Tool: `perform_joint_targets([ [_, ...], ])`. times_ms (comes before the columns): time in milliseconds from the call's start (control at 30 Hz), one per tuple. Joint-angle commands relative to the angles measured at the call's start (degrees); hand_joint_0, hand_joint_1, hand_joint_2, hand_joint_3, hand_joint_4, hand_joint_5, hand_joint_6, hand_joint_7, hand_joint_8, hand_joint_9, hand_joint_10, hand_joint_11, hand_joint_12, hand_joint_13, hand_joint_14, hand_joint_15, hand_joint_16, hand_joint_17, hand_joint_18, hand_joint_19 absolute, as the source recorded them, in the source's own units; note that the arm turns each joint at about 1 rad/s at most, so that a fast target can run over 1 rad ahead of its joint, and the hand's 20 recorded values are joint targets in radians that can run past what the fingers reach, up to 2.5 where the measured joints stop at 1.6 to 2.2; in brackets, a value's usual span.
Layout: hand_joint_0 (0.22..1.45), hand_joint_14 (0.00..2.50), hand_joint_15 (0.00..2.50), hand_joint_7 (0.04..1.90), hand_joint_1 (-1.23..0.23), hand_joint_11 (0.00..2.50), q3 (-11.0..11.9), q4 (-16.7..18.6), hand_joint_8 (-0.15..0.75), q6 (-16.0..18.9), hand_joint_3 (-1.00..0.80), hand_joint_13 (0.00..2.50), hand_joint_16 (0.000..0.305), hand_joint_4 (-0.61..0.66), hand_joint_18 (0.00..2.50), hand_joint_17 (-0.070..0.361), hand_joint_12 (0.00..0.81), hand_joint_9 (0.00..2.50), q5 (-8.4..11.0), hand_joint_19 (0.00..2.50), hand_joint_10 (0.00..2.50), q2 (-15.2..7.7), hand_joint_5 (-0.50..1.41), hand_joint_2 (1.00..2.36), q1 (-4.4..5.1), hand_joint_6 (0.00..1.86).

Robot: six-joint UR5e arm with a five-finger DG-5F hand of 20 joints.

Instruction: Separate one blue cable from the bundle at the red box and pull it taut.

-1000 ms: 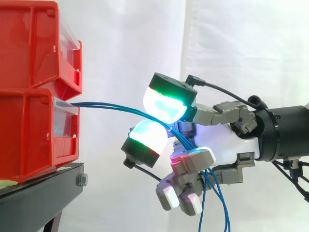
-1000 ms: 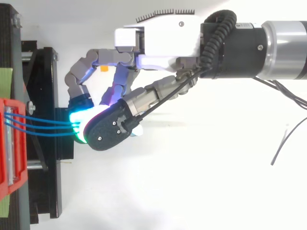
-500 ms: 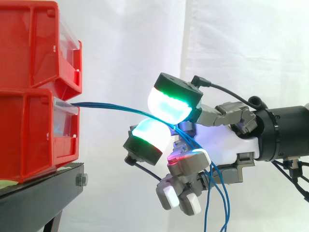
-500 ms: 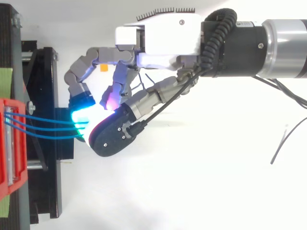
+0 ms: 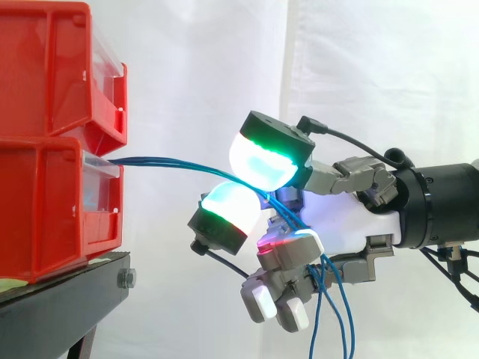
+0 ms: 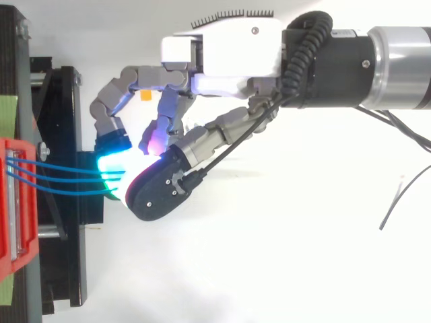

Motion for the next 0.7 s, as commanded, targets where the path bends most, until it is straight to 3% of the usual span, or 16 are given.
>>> perform_joint_targets([
  [0,0.53,0.03,0.70,1.11,-0.62,1.25,0.01,0.00,0.293,-0.06,-0.50,0.91,0.051,0.02,0.86,0.115,0.400,1.25,0.14,0.81,0.03,0.00,-0.15,1.00,0.08,0.86],
  [200,0.50,0.02,0.70,1.09,-0.52,1.24,-0.07,0.00,0.306,0.02,-0.50,0.91,0.053,0.03,0.87,0.120,0.406,1.25,0.05,0.82,0.03,0.00,-0.15,1.00,0.25,0.84],
  [667,0.50,0.03,0.70,1.08,-0.45,1.22,-0.07,0.09,0.310,0.02,-0.50,0.91,0.054,0.03,0.86,0.122,0.412,1.25,0.14,0.83,0.03,0.00,-0.14,1.00,0.17,0.80],
])
